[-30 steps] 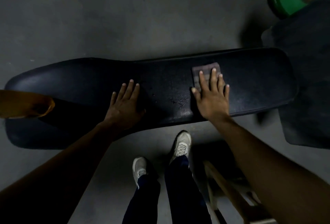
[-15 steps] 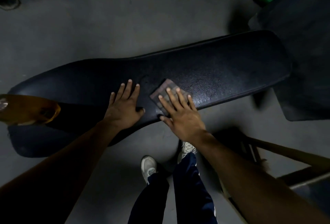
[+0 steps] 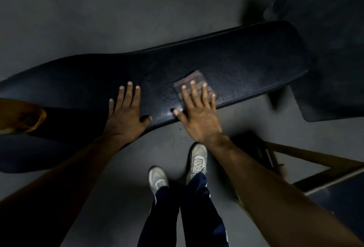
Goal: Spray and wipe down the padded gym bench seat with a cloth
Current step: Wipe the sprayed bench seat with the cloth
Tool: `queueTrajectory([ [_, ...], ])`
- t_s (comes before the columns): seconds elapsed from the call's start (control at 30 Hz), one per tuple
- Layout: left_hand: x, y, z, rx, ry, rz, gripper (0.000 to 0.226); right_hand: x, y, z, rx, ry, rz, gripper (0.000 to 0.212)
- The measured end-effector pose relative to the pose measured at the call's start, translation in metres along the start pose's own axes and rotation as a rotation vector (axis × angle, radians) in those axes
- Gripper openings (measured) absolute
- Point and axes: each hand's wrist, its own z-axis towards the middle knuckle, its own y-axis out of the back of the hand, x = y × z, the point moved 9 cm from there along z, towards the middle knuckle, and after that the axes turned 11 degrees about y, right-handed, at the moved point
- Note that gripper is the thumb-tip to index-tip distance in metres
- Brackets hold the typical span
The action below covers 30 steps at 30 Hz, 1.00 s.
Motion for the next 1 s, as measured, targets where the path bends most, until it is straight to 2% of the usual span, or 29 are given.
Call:
queueTrajectory([
  [0.07,0.001,0.001,-0.001,0.029,0.001,0.006,0.099,0.014,-0.008,-0.011,0.022,0.096,-0.017,0.08],
  [0.17,0.006,0.005,-0.006,0.043,-0.009,0.009,0.096,0.003,-0.011,-0.024,0.055,0.135,-0.057,0.074],
  [0.37,0.031,0.006,-0.019,-0.056,0.051,0.03,0.097,-0.049,0.018,0.006,-0.017,0.022,-0.032,0.066],
  [0.57,0.041,-0.005,-0.026,-0.077,0.099,-0.015,0.094,-0.016,0.037,0.082,0.007,0.001,0.022,0.071],
  [0.67,0.038,-0.004,-0.027,-0.07,0.115,-0.034,0.096,0.026,0.033,0.098,0.04,0.108,0.006,0.074],
  [0.8,0.036,-0.003,-0.027,-0.011,0.147,-0.062,0.094,0.077,0.009,0.071,0.066,0.384,-0.151,0.073],
  [0.9,0.033,-0.002,-0.029,-0.001,0.141,-0.031,0.092,0.077,0.001,0.039,0.06,0.526,-0.223,0.069],
  [1.0,0.032,-0.003,-0.035,-0.023,0.12,-0.022,0.09,0.056,0.008,0.037,0.065,0.547,-0.28,0.065],
])
